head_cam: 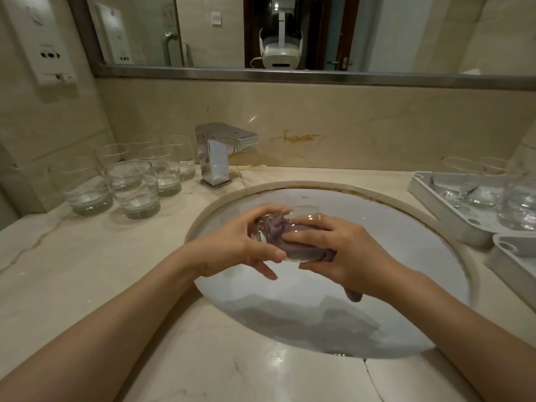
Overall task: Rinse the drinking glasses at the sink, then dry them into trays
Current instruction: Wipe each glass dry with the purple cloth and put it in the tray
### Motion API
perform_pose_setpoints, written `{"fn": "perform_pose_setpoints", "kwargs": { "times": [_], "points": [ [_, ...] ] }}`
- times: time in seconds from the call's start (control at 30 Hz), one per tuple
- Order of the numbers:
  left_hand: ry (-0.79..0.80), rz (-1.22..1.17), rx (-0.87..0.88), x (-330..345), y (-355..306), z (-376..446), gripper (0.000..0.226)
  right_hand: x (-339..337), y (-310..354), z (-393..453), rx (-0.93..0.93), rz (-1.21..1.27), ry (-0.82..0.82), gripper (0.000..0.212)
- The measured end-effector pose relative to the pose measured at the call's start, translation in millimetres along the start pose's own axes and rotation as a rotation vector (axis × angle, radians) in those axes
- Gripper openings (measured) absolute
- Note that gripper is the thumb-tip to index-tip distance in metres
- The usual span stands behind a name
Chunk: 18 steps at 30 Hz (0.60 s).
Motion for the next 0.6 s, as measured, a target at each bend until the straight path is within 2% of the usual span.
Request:
{"fn": "perform_pose_setpoints", "kwargs": {
  "times": [0.1, 0.2, 0.23, 0.3, 0.37, 0.4, 0.47, 0.53, 0.6],
  "points": [
    [-0.158, 0.307, 0.097, 2.7, -3.7, 1.2, 0.074, 0.5, 3.2, 3.1, 0.346, 0.466, -0.017, 0.045],
    [-0.262, 0.898, 0.321, 3.3, -2.2, -1.0, 0.080, 2.4, 5.8, 3.5, 0.635, 0.976, 0.044, 0.041],
    [-0.272, 1.003, 0.383, 4.1, -1.2, -1.5, 0.079, 0.1, 8.1, 3.3, 0.685, 1.083, 0.077, 0.041],
    [-0.281, 1.003, 0.414, 4.0, -1.0, -1.2, 0.078, -3.6, 9.4, 3.2, 0.702, 1.137, 0.119, 0.043],
    [-0.287, 0.815, 0.332, 4.1, -3.9, 0.6, 0.082, -3.9, 5.7, 3.4, 0.665, 1.000, 0.104, 0.043],
    [-0.267, 0.671, 0.254, 3.8, -4.4, 1.6, 0.085, -4.3, 4.0, 3.9, 0.602, 0.848, 0.077, 0.043],
    [-0.173, 0.331, 0.075, 4.5, -1.3, 2.4, 0.085, -5.5, 3.1, 3.7, 0.291, 0.408, 0.061, 0.044],
    [-0.071, 0.065, -0.024, 6.1, 3.1, 3.1, 0.080, -3.2, 2.0, 0.2, -0.022, -0.023, 0.049, 0.047],
    [-0.033, -0.061, -0.032, 4.0, 3.1, 3.1, 0.076, -4.5, 1.6, -0.5, -0.131, -0.219, 0.013, 0.049]
  ]
}}
Point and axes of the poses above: each hand's wrist, its own z-axis towards the middle knuckle, its own x-axis out of the palm, y = z × x, the point moved 3 cm from there along z, towards the middle knuckle, and after that the axes turned 14 degrees about z, right-handed, at the moved point
